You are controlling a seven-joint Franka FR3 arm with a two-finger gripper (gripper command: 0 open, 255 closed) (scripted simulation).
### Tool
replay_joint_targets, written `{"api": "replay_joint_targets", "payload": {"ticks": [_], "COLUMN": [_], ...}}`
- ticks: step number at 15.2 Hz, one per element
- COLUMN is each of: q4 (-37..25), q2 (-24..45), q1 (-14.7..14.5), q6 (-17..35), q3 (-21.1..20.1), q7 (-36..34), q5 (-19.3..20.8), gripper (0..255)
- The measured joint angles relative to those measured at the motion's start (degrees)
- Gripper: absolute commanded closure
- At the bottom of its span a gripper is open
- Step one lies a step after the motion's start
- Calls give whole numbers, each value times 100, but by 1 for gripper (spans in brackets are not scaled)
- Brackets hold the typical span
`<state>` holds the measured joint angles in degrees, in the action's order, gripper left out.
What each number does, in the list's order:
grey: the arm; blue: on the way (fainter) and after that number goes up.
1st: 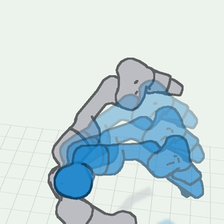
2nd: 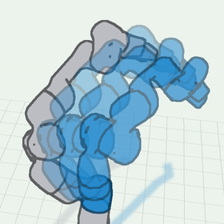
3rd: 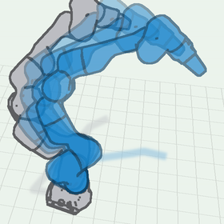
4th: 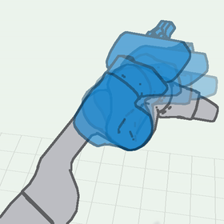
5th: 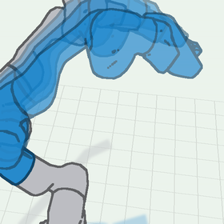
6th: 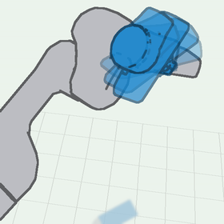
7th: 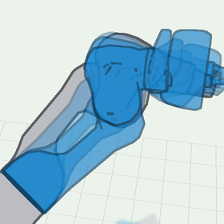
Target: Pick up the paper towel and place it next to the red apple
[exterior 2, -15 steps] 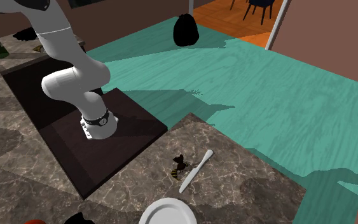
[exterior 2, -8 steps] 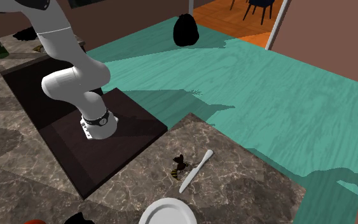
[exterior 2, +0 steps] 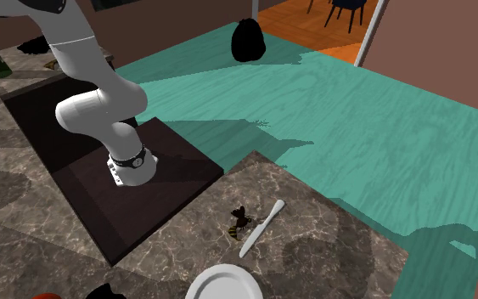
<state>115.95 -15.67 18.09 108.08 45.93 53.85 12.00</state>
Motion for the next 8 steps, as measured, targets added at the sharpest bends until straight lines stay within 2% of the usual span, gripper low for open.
{"api": "replay_joint_targets", "payload": {"ticks": [8], "q4": [522], "q2": [131], "q1": [0], "q6": [632], "q3": [133], "q7": [35], "q5": [-33], "gripper": [255]}}
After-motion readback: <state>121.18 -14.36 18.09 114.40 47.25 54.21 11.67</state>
